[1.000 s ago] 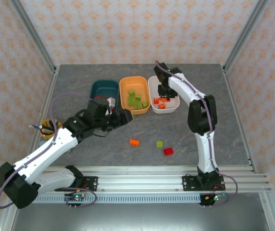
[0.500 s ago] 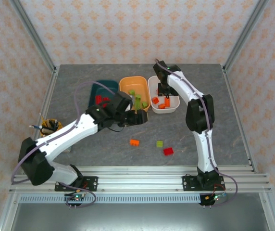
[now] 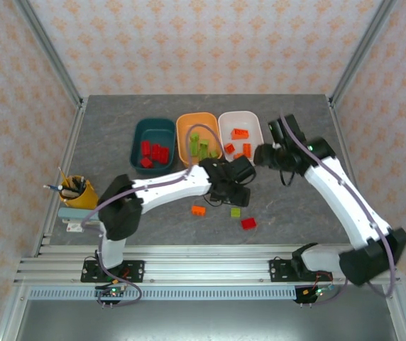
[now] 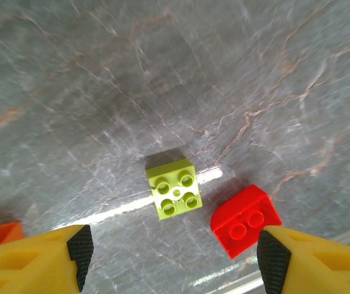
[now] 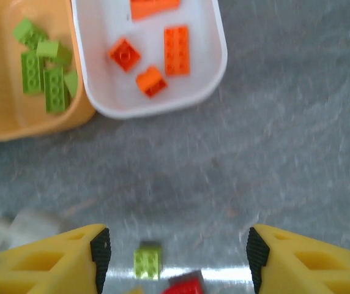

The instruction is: Sort the legos into containers by color

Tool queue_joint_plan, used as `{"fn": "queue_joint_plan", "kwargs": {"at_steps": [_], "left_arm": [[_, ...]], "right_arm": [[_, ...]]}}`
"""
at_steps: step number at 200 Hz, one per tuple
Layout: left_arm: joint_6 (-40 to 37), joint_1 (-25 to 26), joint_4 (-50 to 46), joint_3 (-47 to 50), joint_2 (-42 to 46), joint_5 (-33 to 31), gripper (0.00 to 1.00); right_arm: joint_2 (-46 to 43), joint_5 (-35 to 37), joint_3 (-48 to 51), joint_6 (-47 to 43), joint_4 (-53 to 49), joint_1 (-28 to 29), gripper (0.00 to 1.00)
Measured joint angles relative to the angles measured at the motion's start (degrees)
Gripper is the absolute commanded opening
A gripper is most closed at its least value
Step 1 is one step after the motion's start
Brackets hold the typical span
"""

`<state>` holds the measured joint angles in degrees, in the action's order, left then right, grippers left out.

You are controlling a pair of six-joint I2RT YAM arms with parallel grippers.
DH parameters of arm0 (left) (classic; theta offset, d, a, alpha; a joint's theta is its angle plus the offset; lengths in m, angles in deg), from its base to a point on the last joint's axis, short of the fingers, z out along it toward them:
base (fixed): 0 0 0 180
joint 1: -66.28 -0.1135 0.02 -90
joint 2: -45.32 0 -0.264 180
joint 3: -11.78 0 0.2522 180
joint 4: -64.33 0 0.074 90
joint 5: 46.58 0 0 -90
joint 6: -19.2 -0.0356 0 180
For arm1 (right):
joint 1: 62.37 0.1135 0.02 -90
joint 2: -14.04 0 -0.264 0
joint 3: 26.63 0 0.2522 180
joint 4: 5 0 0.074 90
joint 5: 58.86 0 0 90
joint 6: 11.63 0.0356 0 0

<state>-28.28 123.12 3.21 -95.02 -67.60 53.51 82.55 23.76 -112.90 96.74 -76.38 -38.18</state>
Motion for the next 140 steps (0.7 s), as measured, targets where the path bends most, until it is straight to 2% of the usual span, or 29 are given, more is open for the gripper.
{"fn": "queue_joint_plan", "kwargs": {"at_steps": [30,60,104,140], "left_arm": [[0.48,1.84,-4.44,-2.91,-6.10,-0.20,0.76],[-1.99,4.15,-8.37,-8.04,-9.16,-2.08,0.78],[-9.75,8.31,-9.84,-12.50,-9.25,-3.28,0.77],[-19.02,10.67,-9.77,-12.87,-9.35,-0.31,0.75]], "right_arm": [[-12.68,-1.07,8.87,3.82,-2.40,-0.57,0.64],[-20.50,-1.33,11.54,6.62,-6.67,-0.20,0.64],[-30.08,4.81,8.02,11.04,-10.60,0.28,0.69],[-33.92,12.81,-0.39,14.16,-11.76,0.26,0.70]]}}
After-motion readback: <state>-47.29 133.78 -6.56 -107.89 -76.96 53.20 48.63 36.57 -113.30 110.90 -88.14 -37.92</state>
